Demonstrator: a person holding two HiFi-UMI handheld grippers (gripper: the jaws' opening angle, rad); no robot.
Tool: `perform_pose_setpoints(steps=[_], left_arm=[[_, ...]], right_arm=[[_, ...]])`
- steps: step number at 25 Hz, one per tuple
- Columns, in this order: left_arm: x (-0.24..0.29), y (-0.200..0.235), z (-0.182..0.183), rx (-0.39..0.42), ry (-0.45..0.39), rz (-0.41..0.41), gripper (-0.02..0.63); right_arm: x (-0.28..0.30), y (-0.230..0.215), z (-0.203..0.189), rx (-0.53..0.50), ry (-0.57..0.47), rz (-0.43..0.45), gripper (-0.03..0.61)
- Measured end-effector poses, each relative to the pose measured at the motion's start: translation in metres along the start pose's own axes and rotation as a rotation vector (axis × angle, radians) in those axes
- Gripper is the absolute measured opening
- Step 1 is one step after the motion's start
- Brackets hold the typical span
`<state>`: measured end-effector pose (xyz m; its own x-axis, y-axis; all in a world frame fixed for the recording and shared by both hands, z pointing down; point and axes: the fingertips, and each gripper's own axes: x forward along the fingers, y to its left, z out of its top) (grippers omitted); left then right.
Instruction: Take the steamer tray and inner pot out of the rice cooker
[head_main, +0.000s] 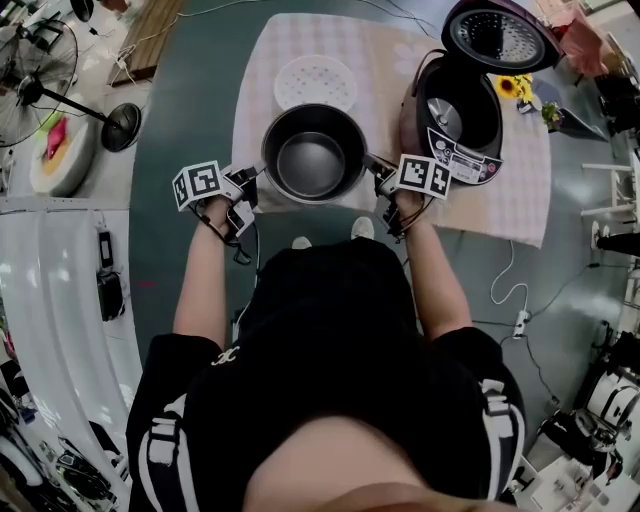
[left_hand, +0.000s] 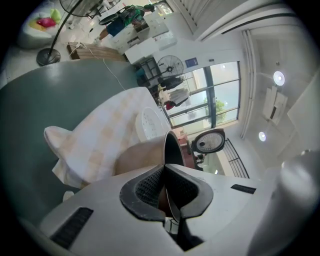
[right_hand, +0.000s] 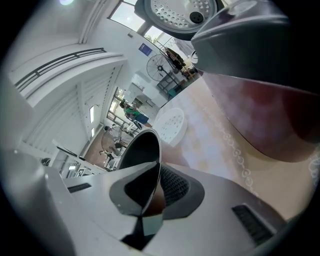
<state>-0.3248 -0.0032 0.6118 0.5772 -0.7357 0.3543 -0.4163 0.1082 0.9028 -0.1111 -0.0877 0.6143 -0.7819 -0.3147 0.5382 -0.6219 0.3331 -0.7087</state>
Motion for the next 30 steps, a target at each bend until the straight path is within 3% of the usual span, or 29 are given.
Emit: perform_pose_setpoints(steps=[8,11,13,16,19,22,25,30], left_arm=[[0.0,0.004,0.005,0.012,-0.041,0.009,0.009],[-0.001,0.004,0.005,0.083,-0.086,0.02,0.011],[-0.002,0.002,0.006,0.194,-0.122,0.05,0.012],[-0.004,-0.001,0.007,0.429,-0.147,0.14,0.036],[-0.008,-0.002,0.009,0.679,-0.15,0.296,0.082],[-0.019,-0.016,0.023,0.918,-0.217,0.44,0.094],[-0.032,-0.049,0.038,1.047,-0.331,0.46,0.094],[-0.047,-0.123,0.056,1.181,-0.507,0.4,0.094]], right_arm=[[0.002,0.005,0.003,-0.151,-0.023,-0.055,0.035],[0.002,0.005,0.003,-0.217,-0.04,-0.096,0.043],[0.001,0.006,0.003,-0.275,-0.059,-0.127,0.049],[-0.003,0.005,0.005,-0.344,-0.106,-0.188,0.054],[-0.011,0.012,0.014,-0.424,-0.19,-0.239,0.054],[-0.022,0.028,0.027,-0.512,-0.304,-0.248,0.054],[-0.044,0.054,0.046,-0.652,-0.462,-0.284,0.054],[-0.095,0.115,0.082,-0.808,-0.73,-0.325,0.054]])
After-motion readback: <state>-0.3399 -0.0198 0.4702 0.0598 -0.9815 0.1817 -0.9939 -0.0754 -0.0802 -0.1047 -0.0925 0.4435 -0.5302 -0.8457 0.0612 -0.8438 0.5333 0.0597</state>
